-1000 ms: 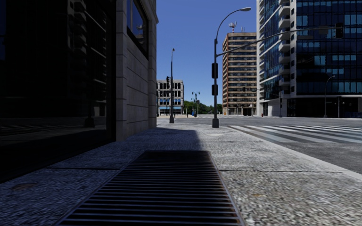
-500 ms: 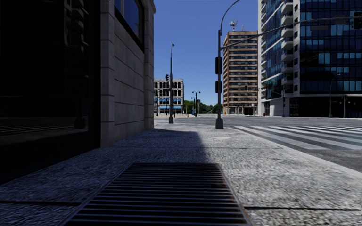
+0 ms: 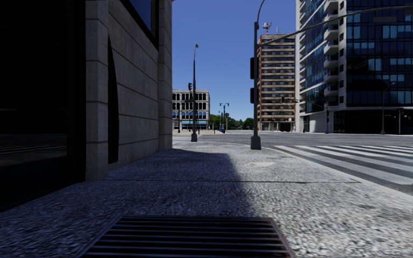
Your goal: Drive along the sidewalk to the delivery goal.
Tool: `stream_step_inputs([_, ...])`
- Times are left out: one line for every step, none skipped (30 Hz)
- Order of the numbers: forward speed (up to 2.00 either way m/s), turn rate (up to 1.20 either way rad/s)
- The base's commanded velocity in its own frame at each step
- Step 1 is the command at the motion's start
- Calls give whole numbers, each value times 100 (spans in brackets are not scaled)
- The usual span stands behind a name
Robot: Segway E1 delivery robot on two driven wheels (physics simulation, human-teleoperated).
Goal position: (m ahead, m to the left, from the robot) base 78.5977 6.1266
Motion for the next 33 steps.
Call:
stream_step_inputs([200,0])
stream_step_inputs([200,0])
stream_step_inputs([200,0])
stream_step_inputs([200,0])
stream_step_inputs([200,0])
stream_step_inputs([200,0])
stream_step_inputs([200,0])
stream_step_inputs([200,0])
stream_step_inputs([200,0])
stream_step_inputs([200,0])
stream_step_inputs([200,0])
stream_step_inputs([200,0])
stream_step_inputs([200,0])
stream_step_inputs([200,0])
stream_step_inputs([200,0])
stream_step_inputs([200,0])
stream_step_inputs([200,0])
stream_step_inputs([200,0])
stream_step_inputs([200,0])
stream_step_inputs([200,0])
stream_step_inputs([200,0])
stream_step_inputs([200,0])
stream_step_inputs([200,0])
stream_step_inputs([200,0])
stream_step_inputs([200,0])
stream_step_inputs([200,0])
stream_step_inputs([200,0])
stream_step_inputs([200,0])
stream_step_inputs([200,0])
stream_step_inputs([200,0])
stream_step_inputs([200,0])
stream_step_inputs([200,0])
stream_step_inputs([200,0])
